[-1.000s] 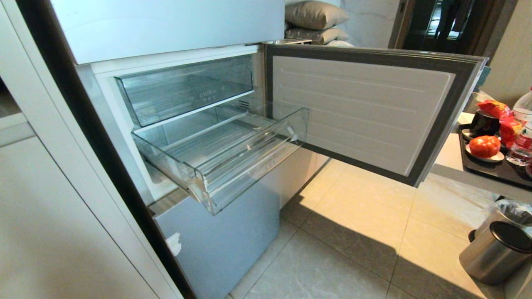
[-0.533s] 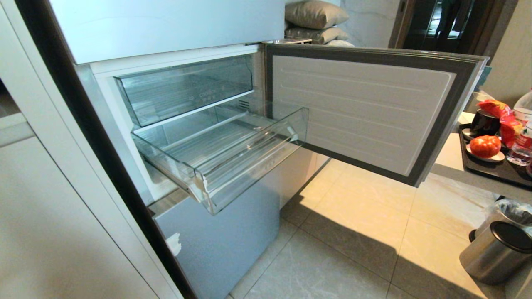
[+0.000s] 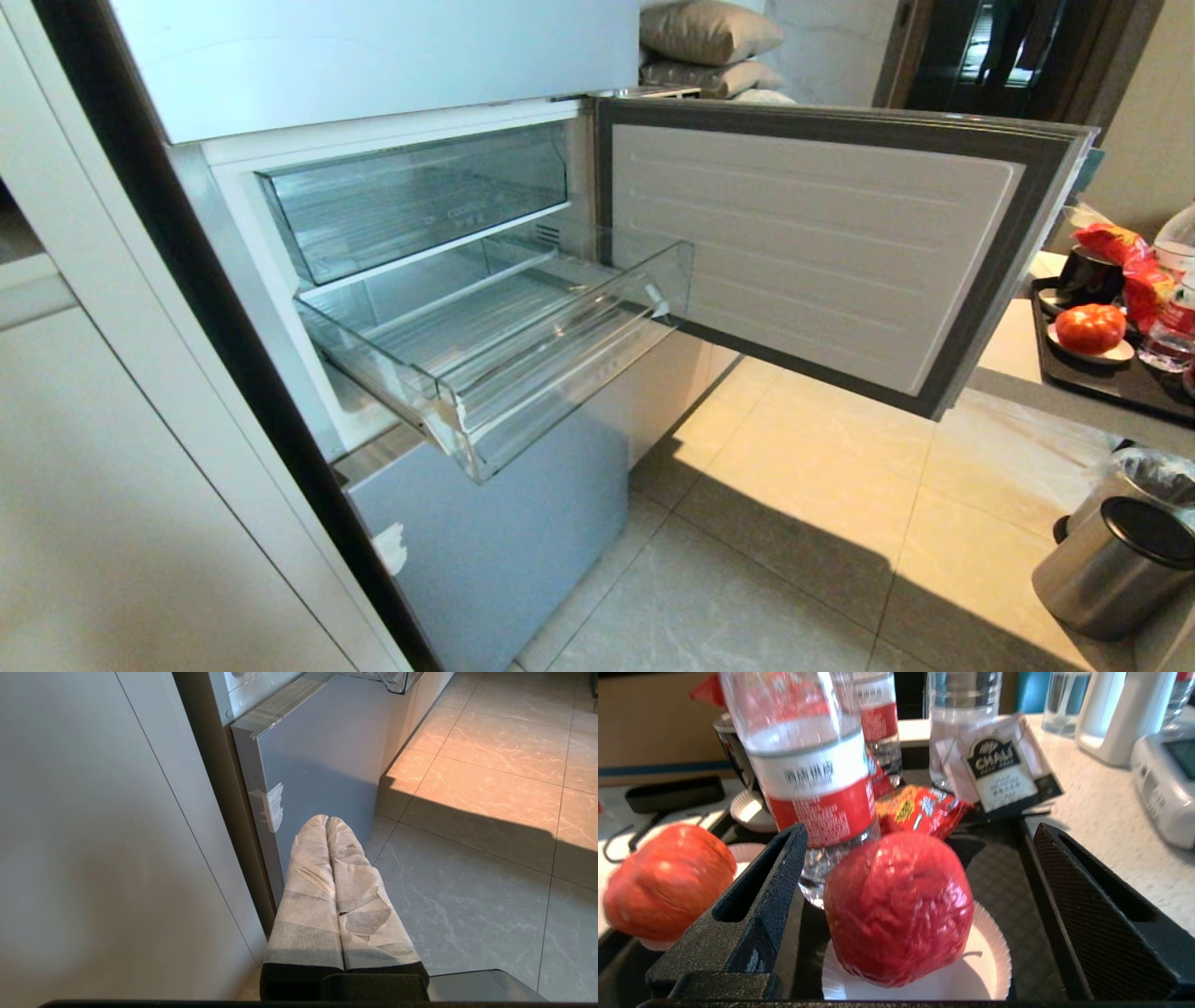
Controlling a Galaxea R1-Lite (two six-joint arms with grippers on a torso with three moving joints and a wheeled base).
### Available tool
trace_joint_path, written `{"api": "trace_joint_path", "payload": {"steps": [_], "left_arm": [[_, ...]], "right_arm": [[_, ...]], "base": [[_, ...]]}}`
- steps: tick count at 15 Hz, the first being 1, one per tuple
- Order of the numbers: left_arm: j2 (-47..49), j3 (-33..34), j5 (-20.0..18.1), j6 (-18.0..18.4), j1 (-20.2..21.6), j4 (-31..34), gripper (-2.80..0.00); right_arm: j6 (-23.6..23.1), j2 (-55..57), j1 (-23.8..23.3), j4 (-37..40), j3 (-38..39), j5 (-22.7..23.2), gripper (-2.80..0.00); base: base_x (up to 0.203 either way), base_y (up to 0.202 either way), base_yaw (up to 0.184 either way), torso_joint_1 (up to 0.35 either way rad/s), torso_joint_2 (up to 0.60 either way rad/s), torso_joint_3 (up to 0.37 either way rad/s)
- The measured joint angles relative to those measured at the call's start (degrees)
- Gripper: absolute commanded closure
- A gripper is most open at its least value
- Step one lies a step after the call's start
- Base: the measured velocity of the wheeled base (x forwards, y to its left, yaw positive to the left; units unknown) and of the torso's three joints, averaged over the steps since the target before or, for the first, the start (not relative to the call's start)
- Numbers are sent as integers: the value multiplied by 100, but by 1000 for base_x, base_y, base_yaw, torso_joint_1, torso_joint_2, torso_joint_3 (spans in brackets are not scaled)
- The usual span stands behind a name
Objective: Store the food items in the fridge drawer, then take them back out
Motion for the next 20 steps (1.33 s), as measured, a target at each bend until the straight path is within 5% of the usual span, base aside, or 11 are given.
{"api": "trace_joint_path", "payload": {"steps": [12,13,20], "left_arm": [[0,2,0,1,0,0,0],[0,2,0,0,0,0,0],[0,2,-1,0,0,0,0]], "right_arm": [[-11,461,60,263,-377,124,-280],[-11,469,62,278,-377,123,0],[-9,463,68,362,-334,119,0]], "base": [[0,0,0,0,0,0],[0,0,0,0,0,0],[0,0,0,0,0,0]]}}
